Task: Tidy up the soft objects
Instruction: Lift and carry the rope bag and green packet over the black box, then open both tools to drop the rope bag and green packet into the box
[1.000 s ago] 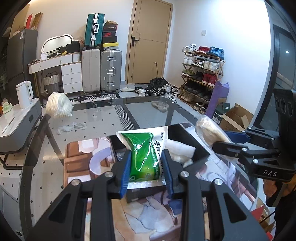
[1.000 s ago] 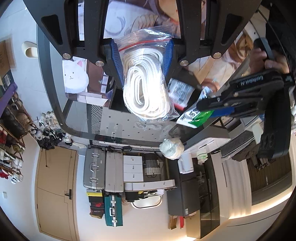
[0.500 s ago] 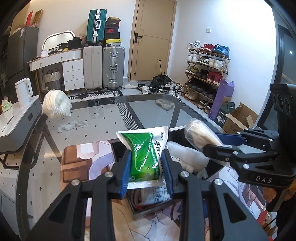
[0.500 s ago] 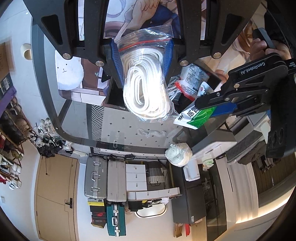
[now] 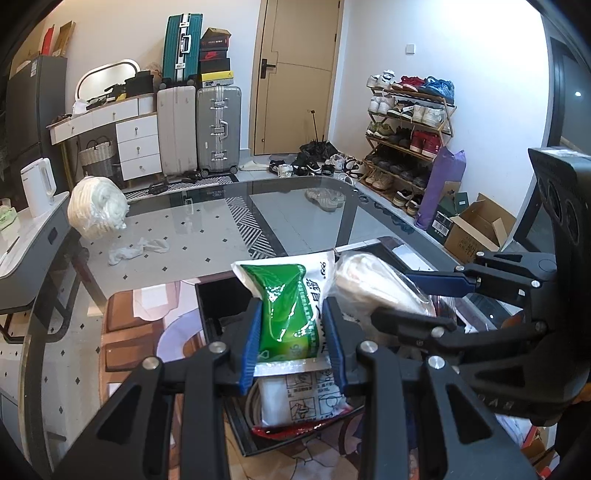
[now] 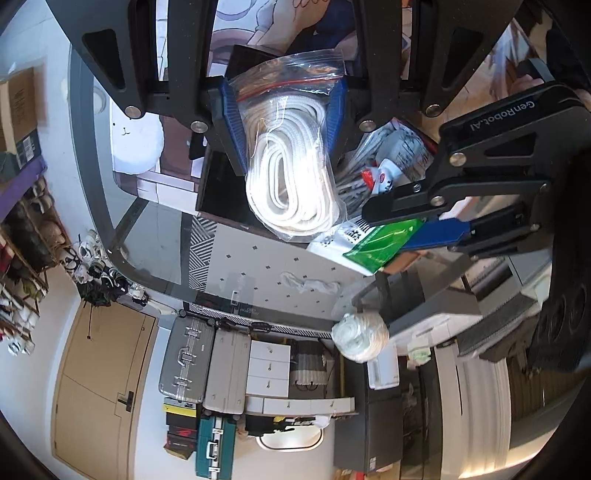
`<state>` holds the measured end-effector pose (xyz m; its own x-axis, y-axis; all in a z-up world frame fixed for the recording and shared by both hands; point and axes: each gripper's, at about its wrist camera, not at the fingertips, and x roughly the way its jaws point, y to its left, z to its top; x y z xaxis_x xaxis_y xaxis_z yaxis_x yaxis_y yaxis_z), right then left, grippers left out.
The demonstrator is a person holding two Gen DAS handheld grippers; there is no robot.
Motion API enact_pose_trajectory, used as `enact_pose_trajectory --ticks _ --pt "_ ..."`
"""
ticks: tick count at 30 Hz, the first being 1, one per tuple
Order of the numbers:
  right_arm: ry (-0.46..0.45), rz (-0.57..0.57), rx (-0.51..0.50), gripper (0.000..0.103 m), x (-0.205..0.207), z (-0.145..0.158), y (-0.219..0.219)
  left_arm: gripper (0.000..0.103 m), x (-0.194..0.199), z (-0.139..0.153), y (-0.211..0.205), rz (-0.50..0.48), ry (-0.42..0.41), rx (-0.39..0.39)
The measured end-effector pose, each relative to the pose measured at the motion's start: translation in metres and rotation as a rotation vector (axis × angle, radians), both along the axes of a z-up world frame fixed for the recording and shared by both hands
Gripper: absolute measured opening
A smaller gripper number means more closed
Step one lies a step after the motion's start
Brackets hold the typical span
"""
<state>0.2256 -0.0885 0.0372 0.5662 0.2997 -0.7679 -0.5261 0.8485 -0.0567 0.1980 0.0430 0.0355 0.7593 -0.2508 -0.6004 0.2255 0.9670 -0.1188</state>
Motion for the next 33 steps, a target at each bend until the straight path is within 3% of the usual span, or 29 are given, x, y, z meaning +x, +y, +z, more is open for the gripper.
enact_pose_trajectory --ticks 7,15,23,26,28,30,33 --pt "0.026 0.025 -0.062 0.039 0.004 -0.013 0.006 0.031 0.002 -0.004 -0.002 -0.007 0.003 0.005" --pt "0.088 0.020 -0.050 0.039 0.017 -0.020 0.000 0.031 0.006 -0.007 -0.006 -0.019 0.020 0.013" --pt "0.074 0.022 -0.047 0.043 0.017 -0.020 0.002 0.033 0.009 -0.012 0.001 -0.007 0.026 -0.026" --pt "0.016 0.024 -0.037 0.053 0.008 -0.014 0.000 0.049 0.005 -0.010 0.006 0.034 0.011 -0.017" --pt "-0.009 0.016 -0.014 0.063 0.003 -0.008 -0.006 0.061 0.001 -0.007 0.013 0.032 0.015 -0.055" --pt "-0.021 0.023 0.040 0.087 -0.004 0.001 -0.015 0.065 -0.007 -0.002 0.017 0.033 0.006 -0.062" --pt "-0.056 0.016 0.065 0.088 -0.014 0.010 -0.025 0.084 -0.019 0.003 0.017 0.044 -0.015 -0.044"
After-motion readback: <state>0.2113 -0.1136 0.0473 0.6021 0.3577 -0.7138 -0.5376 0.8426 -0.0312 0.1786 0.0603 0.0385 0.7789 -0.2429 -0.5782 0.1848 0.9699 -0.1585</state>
